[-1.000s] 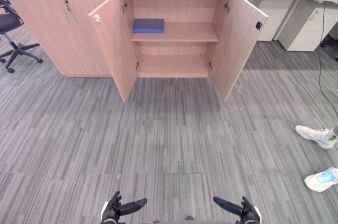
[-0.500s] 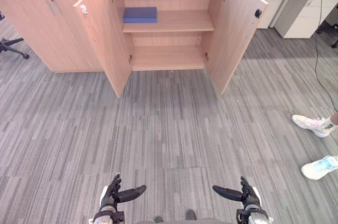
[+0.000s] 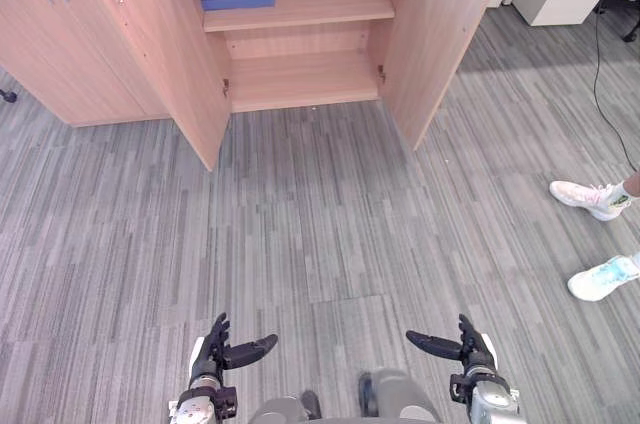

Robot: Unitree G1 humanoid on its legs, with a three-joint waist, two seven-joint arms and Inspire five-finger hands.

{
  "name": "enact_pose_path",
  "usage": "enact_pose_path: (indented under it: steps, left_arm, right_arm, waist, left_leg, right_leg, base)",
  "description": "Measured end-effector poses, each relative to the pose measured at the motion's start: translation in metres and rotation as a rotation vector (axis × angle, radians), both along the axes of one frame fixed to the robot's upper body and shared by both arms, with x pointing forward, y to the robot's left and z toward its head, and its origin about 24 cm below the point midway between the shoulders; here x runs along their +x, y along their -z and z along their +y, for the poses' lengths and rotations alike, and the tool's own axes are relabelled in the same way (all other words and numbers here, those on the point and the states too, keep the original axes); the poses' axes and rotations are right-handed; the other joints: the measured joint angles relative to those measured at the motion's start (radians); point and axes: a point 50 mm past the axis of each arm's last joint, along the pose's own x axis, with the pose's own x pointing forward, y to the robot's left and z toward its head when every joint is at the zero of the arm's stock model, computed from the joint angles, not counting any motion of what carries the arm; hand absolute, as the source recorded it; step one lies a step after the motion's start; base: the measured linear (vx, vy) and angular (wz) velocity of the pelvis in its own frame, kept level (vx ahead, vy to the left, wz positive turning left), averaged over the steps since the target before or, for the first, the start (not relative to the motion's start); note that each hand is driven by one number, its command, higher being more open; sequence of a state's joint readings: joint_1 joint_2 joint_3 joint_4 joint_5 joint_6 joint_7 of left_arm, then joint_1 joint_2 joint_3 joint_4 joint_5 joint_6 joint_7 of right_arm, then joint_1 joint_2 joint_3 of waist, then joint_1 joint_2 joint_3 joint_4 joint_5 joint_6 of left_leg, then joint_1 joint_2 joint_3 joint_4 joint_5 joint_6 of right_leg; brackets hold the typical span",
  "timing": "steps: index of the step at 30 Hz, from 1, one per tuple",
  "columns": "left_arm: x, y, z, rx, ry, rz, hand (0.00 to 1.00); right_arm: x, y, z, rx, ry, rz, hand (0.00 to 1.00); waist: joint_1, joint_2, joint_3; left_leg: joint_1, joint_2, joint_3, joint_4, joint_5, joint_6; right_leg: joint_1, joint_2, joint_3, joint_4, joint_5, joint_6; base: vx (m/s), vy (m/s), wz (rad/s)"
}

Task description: Walk over to the cabinet, pick up the folder, carry it to the office cabinet, place the folder inside the office cabinet, then close the office cabinet door

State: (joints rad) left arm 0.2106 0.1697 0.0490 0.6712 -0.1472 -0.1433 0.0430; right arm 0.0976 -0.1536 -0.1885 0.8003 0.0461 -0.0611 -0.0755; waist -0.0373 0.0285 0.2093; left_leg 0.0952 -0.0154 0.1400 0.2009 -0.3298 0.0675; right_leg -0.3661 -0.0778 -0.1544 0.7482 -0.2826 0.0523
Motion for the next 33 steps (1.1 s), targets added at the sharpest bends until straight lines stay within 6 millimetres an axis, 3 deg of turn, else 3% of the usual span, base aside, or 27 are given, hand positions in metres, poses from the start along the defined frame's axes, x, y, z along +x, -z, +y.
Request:
enact_pose_path:
  steps: [2,4,5,6,7,8,9,10,11,12,14,16,17,18,19,20,21,22,23,24,25,27,28,29,30,32,33]
  left_arm:
    - [0.013,-0.005,0.001,0.002,-0.003,-0.034,1.0]
    - [0.022,-0.008,0.0,0.002,0.005,-0.059,1.0]
    - [0.024,-0.01,0.002,0.01,0.008,-0.064,1.0]
    - [0.022,-0.008,0.003,0.012,0.007,-0.054,1.0]
    - [0.022,-0.005,-0.002,-0.003,0.004,-0.041,1.0]
    - [0.024,-0.004,-0.003,-0.006,0.015,-0.04,1.0]
    - [0.025,-0.004,-0.006,-0.014,0.018,-0.041,1.0]
    - [0.023,-0.002,-0.009,-0.026,0.016,-0.037,1.0]
    - [0.018,0.0,-0.013,-0.042,0.005,-0.031,1.0]
    - [0.017,0.0,-0.013,-0.044,0.006,-0.034,1.0]
    - [0.02,-0.002,-0.013,-0.044,0.006,-0.052,1.0]
    - [0.022,-0.004,-0.016,-0.055,0.002,-0.065,1.0]
    - [0.022,-0.004,-0.016,-0.058,-0.005,-0.068,1.0]
    - [0.023,-0.004,-0.015,-0.058,-0.009,-0.069,1.0]
    - [0.023,-0.004,-0.015,-0.059,-0.012,-0.068,1.0]
    - [0.02,-0.003,-0.016,-0.063,-0.017,-0.061,1.0]
    - [0.019,-0.002,-0.016,-0.063,-0.019,-0.055,1.0]
    - [0.019,-0.001,-0.015,-0.06,-0.025,-0.049,1.0]
    - [0.024,-0.003,-0.015,-0.06,-0.031,-0.061,1.0]
    - [0.026,-0.003,-0.016,-0.062,-0.029,-0.067,1.0]
    - [0.025,-0.002,-0.016,-0.063,-0.028,-0.062,1.0]
    - [0.02,0.0,-0.014,-0.058,-0.03,-0.041,1.0]
    - [0.019,0.0,-0.011,-0.049,-0.027,-0.03,1.0]
    - [0.017,0.0,-0.008,-0.038,-0.028,-0.023,1.0]
    - [0.016,0.0,-0.004,-0.021,-0.029,-0.018,1.0]
    - [0.017,-0.001,0.001,-0.001,-0.028,-0.02,1.0]
    - [0.019,-0.003,0.002,0.003,-0.029,-0.026,1.0]
  right_arm:
    - [0.006,-0.003,-0.002,-0.008,-0.007,-0.017,1.0]
    - [0.007,-0.004,-0.003,-0.014,-0.01,-0.022,1.0]
    - [0.004,-0.004,-0.002,-0.015,-0.017,-0.015,1.0]
    - [0.001,-0.003,-0.003,-0.018,-0.021,-0.006,1.0]
    - [0.004,-0.005,-0.006,-0.03,-0.025,-0.013,1.0]
    - [0.012,-0.009,-0.003,-0.027,-0.032,-0.041,1.0]
    - [0.015,-0.011,-0.003,-0.027,-0.043,-0.055,1.0]
    - [0.017,-0.012,-0.002,-0.03,-0.054,-0.062,1.0]
    - [0.018,-0.012,0.001,-0.031,-0.074,-0.061,1.0]
    - [0.022,-0.012,0.007,-0.024,-0.089,-0.07,1.0]
    - [0.032,-0.015,0.015,-0.011,-0.108,-0.105,1.0]
    - [0.041,-0.02,0.016,-0.014,-0.113,-0.14,1.0]
    - [0.048,-0.022,0.016,-0.013,-0.108,-0.15,1.0]
    - [0.052,-0.024,0.016,-0.013,-0.097,-0.159,1.0]
    - [0.053,-0.024,0.015,-0.014,-0.092,-0.161,1.0]
    - [0.051,-0.023,0.012,-0.014,-0.071,-0.155,1.0]
    - [0.049,-0.021,0.011,-0.014,-0.06,-0.145,1.0]
    - [0.042,-0.017,0.011,-0.015,-0.051,-0.122,1.0]
    - [0.037,-0.014,0.011,-0.011,-0.047,-0.104,1.0]
    - [0.036,-0.014,0.01,-0.012,-0.044,-0.1,1.0]
    - [0.03,-0.01,0.011,-0.004,-0.04,-0.076,1.0]
    - [0.026,-0.006,0.015,0.011,-0.039,-0.06,1.0]
    - [0.022,-0.003,0.019,0.023,-0.04,-0.049,1.0]
    - [0.022,-0.002,0.023,0.034,-0.054,-0.045,1.0]
    - [0.023,-0.002,0.028,0.038,-0.081,-0.044,1.0]
    - [0.024,-0.002,0.032,0.041,-0.104,-0.045,1.0]
    - [0.025,-0.002,0.033,0.042,-0.113,-0.046,1.0]
  waist:
    - [-0.016,0.028,0.031]
    - [-0.028,0.052,0.045]
    - [-0.034,0.036,0.043]
    - [-0.036,0.029,0.041]
    - [-0.03,0.055,0.045]
    - [-0.038,0.045,0.046]
    - [-0.038,0.036,0.052]
    - [-0.036,0.033,0.058]
    - [-0.027,0.028,0.067]
    - [-0.011,0.027,0.071]
    - [0.019,-0.009,0.09]
    - [0.041,-0.016,0.089]
    - [0.055,-0.016,0.089]
    - [0.072,-0.021,0.092]
    - [0.075,-0.023,0.094]
    - [0.077,-0.017,0.093]
    - [0.083,-0.019,0.093]
    - [0.09,-0.03,0.082]
    - [0.077,-0.05,0.071]
    - [0.074,-0.052,0.07]
    - [0.073,-0.053,0.069]
    - [0.063,-0.06,0.068]
    - [0.047,-0.064,0.068]
    - [0.043,-0.063,0.068]
    - [0.037,-0.059,0.066]
    - [0.026,-0.054,0.067]
    - [0.02,-0.05,0.068]
  left_leg:
    - [0.064,0.049,-0.034,-0.063,-0.004,-0.007]
    - [0.094,0.096,-0.057,-0.094,0.0,-0.02]
    - [0.13,0.11,-0.066,-0.096,-0.009,-0.079]
    - [0.152,0.117,-0.068,-0.092,-0.02,-0.099]
    - [0.166,0.147,-0.066,-0.059,-0.028,-0.121]
    - [0.127,0.159,-0.055,0.052,0.021,-0.197]
    - [0.092,0.163,-0.045,0.178,0.089,-0.203]
    - [0.035,0.177,-0.043,0.351,0.198,-0.202]
    - [-0.059,0.214,-0.041,0.605,0.299,-0.219]
    - [-0.15,0.249,-0.014,0.8,0.211,-0.199]
    - [-0.269,0.256,0.061,0.866,0.129,-0.176]
    - [-0.393,0.249,0.111,0.748,0.089,-0.151]
    - [-0.446,0.225,0.119,0.578,0.078,-0.144]
    - [-0.474,0.188,0.109,0.361,0.102,-0.135]
    - [-0.482,0.169,0.099,0.261,0.133,-0.135]
    - [-0.485,0.143,0.063,0.082,0.232,-0.137]
    - [-0.48,0.136,0.053,0.059,0.3,-0.141]
    - [-0.466,0.109,0.049,0.068,0.385,-0.079]
    - [-0.474,0.072,0.049,0.096,0.351,-0.028]
    - [-0.476,0.064,0.052,0.121,0.336,-0.019]
    - [-0.449,0.059,0.064,0.181,0.251,-0.007]
    - [-0.374,0.038,0.07,0.182,0.191,0.005]
    - [-0.3,0.017,0.062,0.16,0.161,0.016]
    - [-0.22,0.011,0.061,0.122,0.145,0.022]
    - [-0.136,0.012,0.059,0.055,0.142,0.019]
    - [-0.048,0.022,0.047,-0.008,0.141,0.017]
    - [-0.006,0.042,0.039,-0.024,0.138,0.011]
  right_leg:
    - [-0.085,0.008,-0.079,-0.116,0.002,-0.021]
    - [-0.133,0.028,-0.1,-0.273,0.08,-0.014]
    - [-0.143,0.031,-0.087,-0.447,0.245,-0.032]
    - [-0.136,0.023,-0.085,-0.452,0.365,-0.051]
    - [-0.144,0.041,-0.104,-0.37,0.362,-0.092]
    - [-0.146,0.035,-0.108,-0.296,0.278,-0.103]
    - [-0.113,0.034,-0.106,-0.282,0.235,-0.108]
    - [-0.048,0.042,-0.103,-0.305,0.206,-0.111]
    - [0.066,0.072,-0.094,-0.378,0.193,-0.115]
    - [0.172,0.097,-0.075,-0.445,0.189,-0.121]
    - [0.304,0.102,-0.033,-0.549,0.187,-0.124]
    - [0.391,0.105,0.004,-0.64,0.188,-0.123]
    - [0.422,0.103,0.038,-0.667,0.187,-0.121]
    - [0.455,0.087,0.073,-0.686,0.166,-0.097]
    - [0.479,0.077,0.085,-0.697,0.15,-0.085]
    - [0.526,0.065,0.102,-0.717,0.121,-0.065]
    - [0.545,0.058,0.115,-0.723,0.106,-0.055]
    - [0.57,0.038,0.132,-0.726,0.088,-0.049]
    - [0.564,-0.003,0.125,-0.699,0.089,-0.048]
    - [0.55,-0.013,0.129,-0.654,0.084,-0.04]
    - [0.505,-0.027,0.147,-0.475,0.073,-0.017]
    - [0.415,-0.054,0.153,-0.181,0.112,0.115]
    - [0.331,-0.075,0.156,0.067,0.14,0.195]
    - [0.25,-0.08,0.149,0.228,0.116,0.152]
    - [0.182,-0.078,0.118,0.269,0.082,0.093]
    - [0.125,-0.067,0.056,0.189,0.042,0.034]
    - [0.087,-0.044,0.022,0.067,0.022,0.003]
  base:
    - [0.47,-0.097,0.49]
    - [0.5,-0.145,0.64]
    - [0.64,-0.203,0.62]
    - [0.81,-0.258,0.37]
    - [0.67,-0.231,0.16]
    - [0.66,-0.239,0.1]
    - [0.66,-0.279,0.13]
    - [0.7,-0.293,-0.06]
    - [0.81,-0.305,-0.23]
    - [0.65,-0.204,-0.38]
    - [0.57,-0.12,-0.54]
    - [0.64,-0.046,-0.63]
    - [0.63,0.066,-0.86]
    - [0.52,0.093,-0.87]
    - [0.54,0.168,-0.73]
    - [0.46,0.18,-0.46]
    - [0.6,0.257,-0.52]
    - [0.63,0.282,-0.17]
    - [0.62,0.284,0.0]
    - [0.63,0.288,0.12]
    - [0.6,0.262,-0.06]
    - [0.59,0.233,0.03]
    - [0.58,0.162,0.16]
    - [0.68,0.14,0.12]
    - [0.54,0.076,-0.01]
    - [0.5,-0.012,0.18]
    - [0.47,-0.078,0.3]
